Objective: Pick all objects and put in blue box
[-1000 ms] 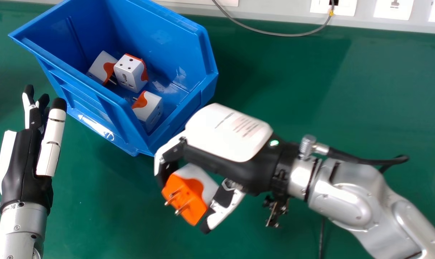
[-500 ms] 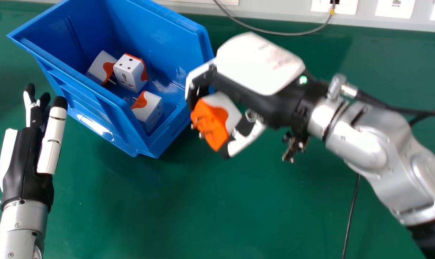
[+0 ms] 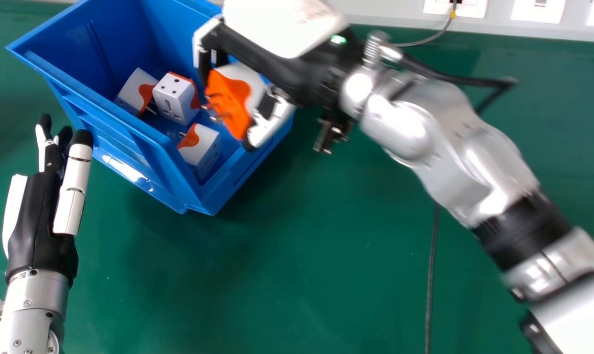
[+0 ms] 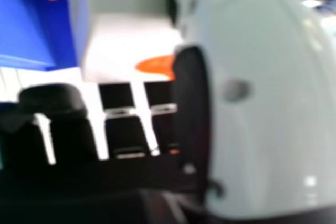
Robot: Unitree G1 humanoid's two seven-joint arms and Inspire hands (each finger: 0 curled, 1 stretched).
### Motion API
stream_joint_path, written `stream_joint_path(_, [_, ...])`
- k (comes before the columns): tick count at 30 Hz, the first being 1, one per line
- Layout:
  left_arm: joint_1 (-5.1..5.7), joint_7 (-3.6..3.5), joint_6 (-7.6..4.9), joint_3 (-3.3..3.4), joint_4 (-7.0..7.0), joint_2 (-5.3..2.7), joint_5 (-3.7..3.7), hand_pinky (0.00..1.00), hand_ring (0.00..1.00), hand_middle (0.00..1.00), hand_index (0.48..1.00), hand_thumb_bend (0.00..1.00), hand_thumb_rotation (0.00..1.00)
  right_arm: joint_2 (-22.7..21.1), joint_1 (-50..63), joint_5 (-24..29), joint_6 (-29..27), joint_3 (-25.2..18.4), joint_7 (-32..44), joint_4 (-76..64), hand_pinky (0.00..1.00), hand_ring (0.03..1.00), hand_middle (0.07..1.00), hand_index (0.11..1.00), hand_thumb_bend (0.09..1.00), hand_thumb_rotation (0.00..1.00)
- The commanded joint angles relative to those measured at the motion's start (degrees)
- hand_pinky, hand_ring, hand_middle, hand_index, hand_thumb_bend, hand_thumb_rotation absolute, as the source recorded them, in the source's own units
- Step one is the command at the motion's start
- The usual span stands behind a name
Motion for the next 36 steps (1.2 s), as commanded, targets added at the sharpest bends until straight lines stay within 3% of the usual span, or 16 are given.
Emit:
stream_joint_path(1, [0.17, 0.11, -1.13, 0.33, -1.27, 0.46, 0.1, 1.0, 1.0, 1.0, 1.0, 0.51, 0.94, 2.2, -6.1, -1.0, -0.3, 1.2, -4.0, 4.7, 0.02, 0.056, 0.125, 0.473, 0.492, 0.14])
stream_joint_path(5, [0.67, 0.54, -1.76, -0.16, -1.56, 0.57, 1.39, 1.0, 1.0, 1.0, 1.0, 0.5, 0.94, 6.6, -12.2, -1.6, 1.6, 3.3, -5.3, 14.1, 0.04, 0.077, 0.18, 0.478, 0.493, 0.14])
stream_joint_path(6, [0.73, 0.46, -1.89, -0.14, -1.56, 0.56, 1.41, 1.0, 1.0, 1.0, 1.0, 0.5, 0.94, 7.7, -13.5, -2.0, 1.9, 3.8, -6.3, 16.5, 0.07, 0.099, 0.239, 0.481, 0.493, 0.14])
stream_joint_path(11, [0.93, -0.09, -3.13, 0.09, -0.93, 0.38, 0.71, 1.0, 1.0, 1.0, 1.0, 0.49, 0.94, 11.9, -19.0, -2.7, 3.0, 6.2, -10.0, 26.2, 0.08, 0.113, 0.247, 0.483, 0.494, 0.14])
stream_joint_path(14, [1.33, -0.19, -3.29, 0.07, -1.28, 0.21, 0.56, 1.0, 1.0, 1.0, 1.0, 0.47, 0.94, 13.5, -21.6, -2.5, 4.0, 6.9, -11.7, 29.9, 0.08, 0.111, 0.238, 0.486, 0.499, 0.13])
stream_joint_path(23, [1.89, 0.84, -0.51, -0.02, -3.36, -0.28, 0.75, 1.0, 1.0, 1.0, 1.0, 0.44, 0.95, 15.5, -24.3, -2.5, 5.7, 9.2, -17.2, 36.8, 0.06, 0.093, 0.205, 0.49, 0.504, 0.12])
stream_joint_path(27, [2.17, 0.88, -0.4, -0.15, -3.69, -0.06, 1.04, 1.0, 1.0, 1.0, 1.0, 0.43, 0.95, 15.9, -24.1, -2.0, 6.3, 9.3, -19.5, 38.1, 0.05, 0.09, 0.197, 0.489, 0.506, 0.12])
stream_joint_path(30, [2.29, 0.84, 0.07, -0.05, -4.08, -0.06, 0.71, 1.0, 1.0, 1.0, 1.0, 0.42, 0.95, 16.0, -23.7, -0.6, 6.8, 8.4, -19.7, 38.7, 0.05, 0.093, 0.197, 0.488, 0.508, 0.11])
stream_joint_path(34, [2.21, 0.5, -0.46, 0.07, -3.62, -0.08, 0.13, 1.0, 1.0, 1.0, 1.0, 0.42, 0.96, 15.7, -23.7, -1.9, 9.4, 10.1, -16.4, 38.4, 0.08, 0.127, 0.238, 0.496, 0.509, 0.09])
stream_joint_path(35, [2.16, 0.43, -0.7, 0.03, -3.47, -0.04, 0.12, 1.0, 1.0, 1.0, 1.0, 0.42, 0.96, 15.5, -23.8, -2.8, 9.9, 11.0, -16.1, 38.2, 0.19, 0.253, 0.345, 0.541, 0.509, 0.17])
stream_joint_path(36, [2.19, 0.44, -0.81, -0.03, -3.5, -0.05, 0.19, 1.0, 1.0, 1.0, 1.0, 0.42, 0.96, 15.2, -23.9, -3.4, 10.2, 11.8, -15.9, 38.1, 0.19, 0.253, 0.345, 0.541, 0.509, 0.17])
